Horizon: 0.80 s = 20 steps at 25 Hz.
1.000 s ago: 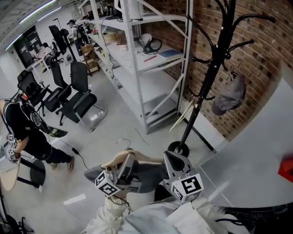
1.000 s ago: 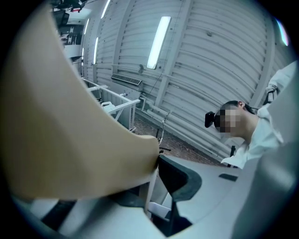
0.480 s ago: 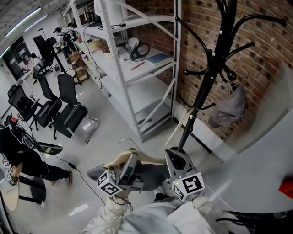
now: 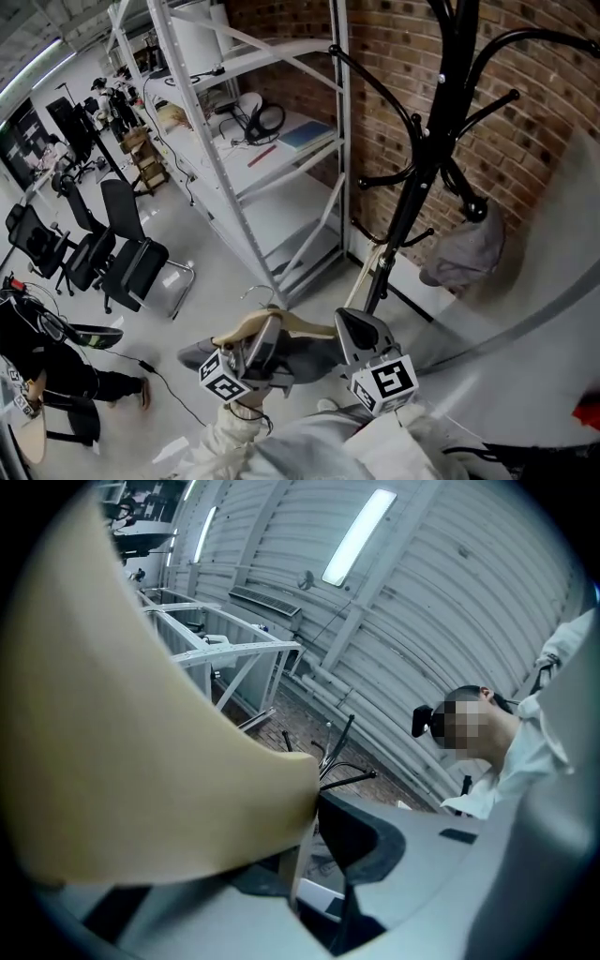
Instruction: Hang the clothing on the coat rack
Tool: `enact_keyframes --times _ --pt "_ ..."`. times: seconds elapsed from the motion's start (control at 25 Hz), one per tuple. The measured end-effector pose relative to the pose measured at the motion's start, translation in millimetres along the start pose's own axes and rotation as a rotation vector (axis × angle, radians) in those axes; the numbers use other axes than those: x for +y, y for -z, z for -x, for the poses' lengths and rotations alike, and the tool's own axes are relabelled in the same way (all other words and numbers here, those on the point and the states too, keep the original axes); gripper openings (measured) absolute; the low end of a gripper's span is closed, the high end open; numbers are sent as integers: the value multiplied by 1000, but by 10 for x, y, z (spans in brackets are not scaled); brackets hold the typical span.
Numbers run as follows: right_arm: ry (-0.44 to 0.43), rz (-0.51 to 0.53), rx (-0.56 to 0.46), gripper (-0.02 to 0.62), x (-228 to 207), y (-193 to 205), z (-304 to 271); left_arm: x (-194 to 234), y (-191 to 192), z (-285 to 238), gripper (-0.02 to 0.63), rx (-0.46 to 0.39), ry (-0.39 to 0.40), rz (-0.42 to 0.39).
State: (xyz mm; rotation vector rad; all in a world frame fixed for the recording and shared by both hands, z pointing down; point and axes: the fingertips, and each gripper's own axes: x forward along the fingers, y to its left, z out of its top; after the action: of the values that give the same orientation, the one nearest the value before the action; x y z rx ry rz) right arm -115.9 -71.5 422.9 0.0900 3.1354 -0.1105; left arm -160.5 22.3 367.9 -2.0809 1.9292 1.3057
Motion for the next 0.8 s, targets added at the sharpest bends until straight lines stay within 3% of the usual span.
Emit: enact_keyframes --times 0.32,0.8 --pt "63 10 -19 25 -444 -58 -196 327 124 -428 100 38 58 33" --pt "269 16 -3 25 -936 -45 -369 739 251 -848 100 119 186 197"
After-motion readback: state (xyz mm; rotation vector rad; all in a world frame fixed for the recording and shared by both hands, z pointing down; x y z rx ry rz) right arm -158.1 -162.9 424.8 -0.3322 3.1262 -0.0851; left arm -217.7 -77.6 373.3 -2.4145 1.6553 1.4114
